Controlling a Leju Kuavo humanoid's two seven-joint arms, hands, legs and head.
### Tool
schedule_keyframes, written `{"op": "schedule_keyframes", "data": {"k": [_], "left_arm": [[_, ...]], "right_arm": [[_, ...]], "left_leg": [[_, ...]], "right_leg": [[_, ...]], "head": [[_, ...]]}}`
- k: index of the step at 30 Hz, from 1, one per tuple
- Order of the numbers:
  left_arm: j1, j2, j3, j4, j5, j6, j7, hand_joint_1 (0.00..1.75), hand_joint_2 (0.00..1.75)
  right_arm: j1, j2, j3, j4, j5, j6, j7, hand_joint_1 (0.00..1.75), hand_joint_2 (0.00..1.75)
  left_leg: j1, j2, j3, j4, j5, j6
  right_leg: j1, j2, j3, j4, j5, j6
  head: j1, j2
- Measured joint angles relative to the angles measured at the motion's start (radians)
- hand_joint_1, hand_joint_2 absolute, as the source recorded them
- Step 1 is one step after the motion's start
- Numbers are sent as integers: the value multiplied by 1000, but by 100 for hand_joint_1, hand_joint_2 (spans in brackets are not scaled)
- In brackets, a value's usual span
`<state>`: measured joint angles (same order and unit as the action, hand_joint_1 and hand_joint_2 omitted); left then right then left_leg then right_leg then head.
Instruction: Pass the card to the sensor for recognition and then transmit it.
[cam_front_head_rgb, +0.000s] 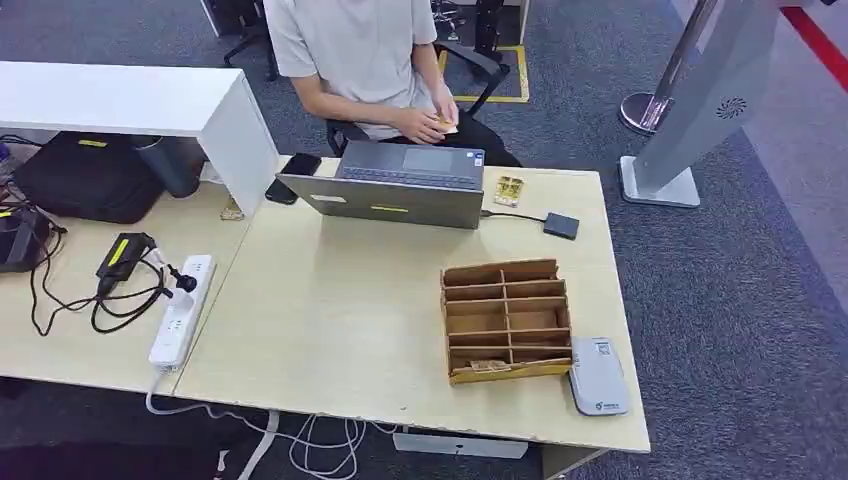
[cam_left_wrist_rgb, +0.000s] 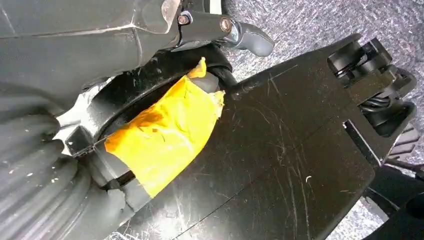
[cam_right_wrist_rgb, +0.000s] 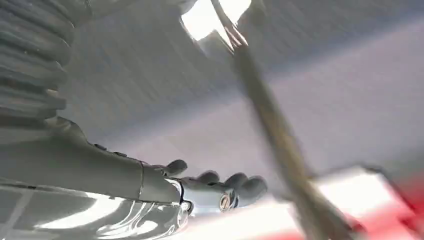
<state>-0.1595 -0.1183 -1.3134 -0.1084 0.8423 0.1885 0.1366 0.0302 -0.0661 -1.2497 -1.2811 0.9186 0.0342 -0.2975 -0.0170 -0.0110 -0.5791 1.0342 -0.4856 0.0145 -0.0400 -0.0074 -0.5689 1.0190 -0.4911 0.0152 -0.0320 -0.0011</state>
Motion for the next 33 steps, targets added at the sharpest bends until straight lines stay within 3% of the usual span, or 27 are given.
{"op": "schedule_keyframes", "data": {"k": [3, 6, 9, 11, 13, 15, 18, 20, 24, 29, 33], "left_arm": [[-1, 0, 0, 0, -2, -1, 0, 0, 175], [0, -1, -10, 0, -21, -2, -7, 0, 175], [4, 0, -28, 0, -56, 13, -64, 0, 175], [12, -1, -48, 0, -75, 27, -118, 0, 175], [14, 0, -57, 0, -83, 27, -155, 0, 175], [15, 0, -67, 0, -85, 22, -171, 0, 175], [14, 0, -70, 0, -84, 19, -178, 0, 175], [14, 0, -72, 0, -80, 7, -180, 0, 175], [0, 0, -75, 1, -67, -35, -154, 0, 175], [-12, 0, -75, 5, -63, -70, -124, 0, 175], [-16, 1, -75, 6, -51, -86, -121, 0, 175]], "right_arm": [[-17, -80, -1, -80, 15, -32, -21, 0, 175], [-19, -124, 15, -114, 24, -53, -17, 0, 175], [-39, -264, 75, -117, 56, -131, 45, 0, 175], [-73, -414, 200, -99, 71, -186, 102, 0, 175], [-125, -524, 361, -98, 120, -232, 153, 0, 175], [-183, -588, 523, -97, 180, -255, 213, 0, 175], [-248, -640, 733, -91, 207, -279, 272, 0, 175], [-294, -661, 828, -82, 226, -295, 271, 0, 175], [-475, -654, 1058, -12, 338, -313, 273, 0, 175], [-684, -554, 1354, 116, 462, -350, 360, 0, 175], [-756, -472, 1510, 179, 489, -388, 401, 0, 175]], "left_leg": [[2, -3, 2, 0, 0, 3], [-2, -7, 0, 0, 3, 7], [-4, -6, -7, 0, 3, 9], [-8, -1, -7, 0, 1, 11], [-7, 3, -7, 0, 1, 12], [-7, 3, -7, 0, 2, 12], [-7, -2, 0, 1, 6, 14], [-7, -9, -5, 1, 10, 14], [-7, -6, -5, 0, 10, 14], [-6, -6, -3, 0, 12, 12], [-6, -11, -4, 0, 12, 11]], "right_leg": [[4, -4, 6, -6, 1, 2], [-1, -10, 4, -4, 1, 4], [-3, -9, 5, -2, 1, 6], [-7, -2, 3, -2, 1, 7], [-5, 3, 3, -2, 3, 9], [-6, 3, 2, -2, 3, 10], [-5, -3, 2, -2, 4, 11], [-5, -10, 1, -2, 5, 11], [-5, -6, 1, -1, 5, 11], [-5, -7, 1, 0, 5, 10], [-5, -11, 1, 1, 5, 10]], "head": [[3, 0], [2, 0], [4, 0], [2, 0], [3, 0], [3, 0], [3, 0], [3, 0], [3, 0], [3, 0], [2, 0]]}}
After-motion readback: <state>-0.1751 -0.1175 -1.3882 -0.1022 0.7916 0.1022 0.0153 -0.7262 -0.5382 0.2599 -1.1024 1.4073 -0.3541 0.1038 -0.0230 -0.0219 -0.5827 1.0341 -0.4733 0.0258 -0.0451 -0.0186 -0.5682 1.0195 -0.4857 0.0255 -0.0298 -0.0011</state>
